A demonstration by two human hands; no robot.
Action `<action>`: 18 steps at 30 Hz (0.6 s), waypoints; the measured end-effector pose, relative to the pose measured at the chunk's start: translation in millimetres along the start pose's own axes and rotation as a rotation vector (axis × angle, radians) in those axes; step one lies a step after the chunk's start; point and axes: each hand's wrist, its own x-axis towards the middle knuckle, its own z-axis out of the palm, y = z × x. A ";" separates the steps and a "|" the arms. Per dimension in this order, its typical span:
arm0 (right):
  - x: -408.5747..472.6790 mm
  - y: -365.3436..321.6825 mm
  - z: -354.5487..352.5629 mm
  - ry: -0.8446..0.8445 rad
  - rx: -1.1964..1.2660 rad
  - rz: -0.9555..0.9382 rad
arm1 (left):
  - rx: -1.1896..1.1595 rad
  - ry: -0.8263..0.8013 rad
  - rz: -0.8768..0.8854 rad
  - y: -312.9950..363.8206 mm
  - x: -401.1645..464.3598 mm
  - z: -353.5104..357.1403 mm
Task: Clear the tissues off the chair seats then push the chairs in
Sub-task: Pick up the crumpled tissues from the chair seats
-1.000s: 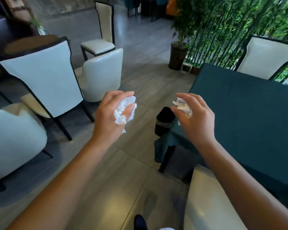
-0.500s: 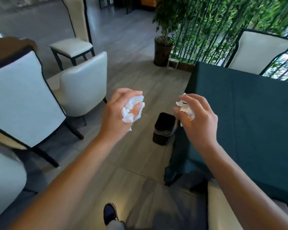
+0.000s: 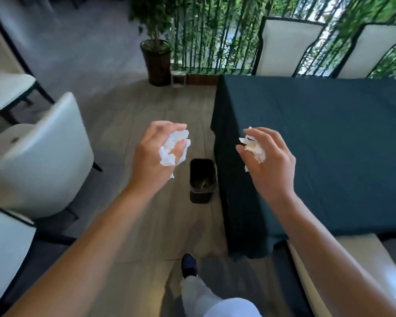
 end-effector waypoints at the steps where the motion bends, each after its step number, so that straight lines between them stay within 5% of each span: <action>1: 2.4 1.3 0.6 0.004 -0.009 -0.005 | 0.005 -0.002 0.000 1.1 0.7 0.2; 10: 90.9 30.3 116.7 -0.001 0.041 0.050 | -0.042 -0.074 -0.082 -66.6 123.7 24.6; 18: 163.2 34.9 158.4 0.112 -0.136 0.058 | -0.111 -0.183 0.086 -110.9 240.1 41.5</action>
